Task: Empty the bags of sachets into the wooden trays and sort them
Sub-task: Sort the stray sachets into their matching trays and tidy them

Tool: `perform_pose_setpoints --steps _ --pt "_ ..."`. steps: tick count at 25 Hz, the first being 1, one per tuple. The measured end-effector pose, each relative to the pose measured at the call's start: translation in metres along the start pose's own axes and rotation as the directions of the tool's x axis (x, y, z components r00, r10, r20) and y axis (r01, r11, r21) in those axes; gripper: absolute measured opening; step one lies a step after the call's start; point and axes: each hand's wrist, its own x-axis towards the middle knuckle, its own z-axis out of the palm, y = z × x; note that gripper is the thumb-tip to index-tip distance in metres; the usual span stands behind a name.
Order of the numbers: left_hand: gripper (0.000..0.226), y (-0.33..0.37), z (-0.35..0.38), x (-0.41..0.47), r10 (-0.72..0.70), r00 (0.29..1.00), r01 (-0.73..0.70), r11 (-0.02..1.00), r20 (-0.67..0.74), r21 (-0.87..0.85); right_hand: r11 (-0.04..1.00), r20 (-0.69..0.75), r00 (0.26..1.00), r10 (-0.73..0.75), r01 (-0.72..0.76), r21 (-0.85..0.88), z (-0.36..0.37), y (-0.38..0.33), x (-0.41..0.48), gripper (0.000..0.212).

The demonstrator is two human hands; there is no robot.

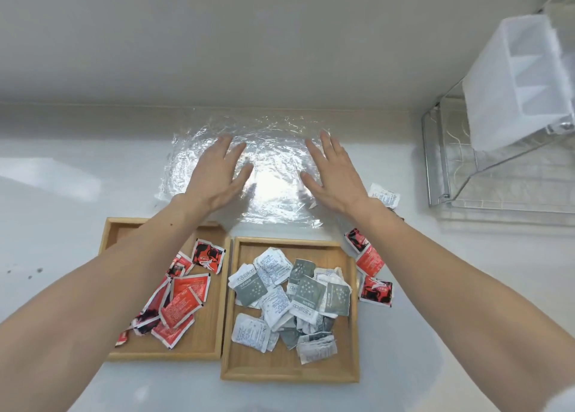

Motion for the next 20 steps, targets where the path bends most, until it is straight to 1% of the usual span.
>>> perform_pose_setpoints --steps 3,6,8,10,13,17,20 --pt "0.051 0.039 -0.01 -0.014 0.07 0.995 -0.076 0.993 -0.07 -0.095 0.989 -0.135 0.989 0.057 -0.037 0.143 -0.024 0.006 -0.047 0.06" --pt "0.044 0.082 -0.014 -0.032 0.13 0.986 -0.147 0.974 -0.108 -0.173 0.976 -0.208 0.97 0.124 -0.081 0.203 -0.042 0.023 -0.094 0.054" --pt "0.04 0.115 -0.012 -0.047 0.17 0.98 -0.189 0.958 -0.107 -0.215 0.967 -0.24 0.956 0.166 -0.111 0.228 -0.05 0.039 -0.123 0.051" --pt "0.037 0.146 -0.006 -0.064 0.204 0.976 -0.216 0.947 -0.075 -0.237 0.956 -0.26 0.942 0.214 -0.146 0.255 -0.054 0.055 -0.15 0.049" --pt "0.036 0.182 0.008 -0.084 0.227 0.974 -0.223 0.938 -0.014 -0.265 0.938 -0.271 0.921 0.279 -0.201 0.281 -0.055 0.074 -0.182 0.047" --pt "0.037 0.221 0.028 -0.108 0.227 0.971 -0.194 0.935 0.08 -0.298 0.927 -0.227 0.919 0.321 -0.256 0.273 -0.045 0.099 -0.21 0.046" --pt "0.039 0.245 0.05 -0.121 0.251 0.953 -0.21 0.95 0.168 -0.23 0.913 -0.158 0.921 0.355 -0.306 0.269 -0.032 0.116 -0.222 0.047"
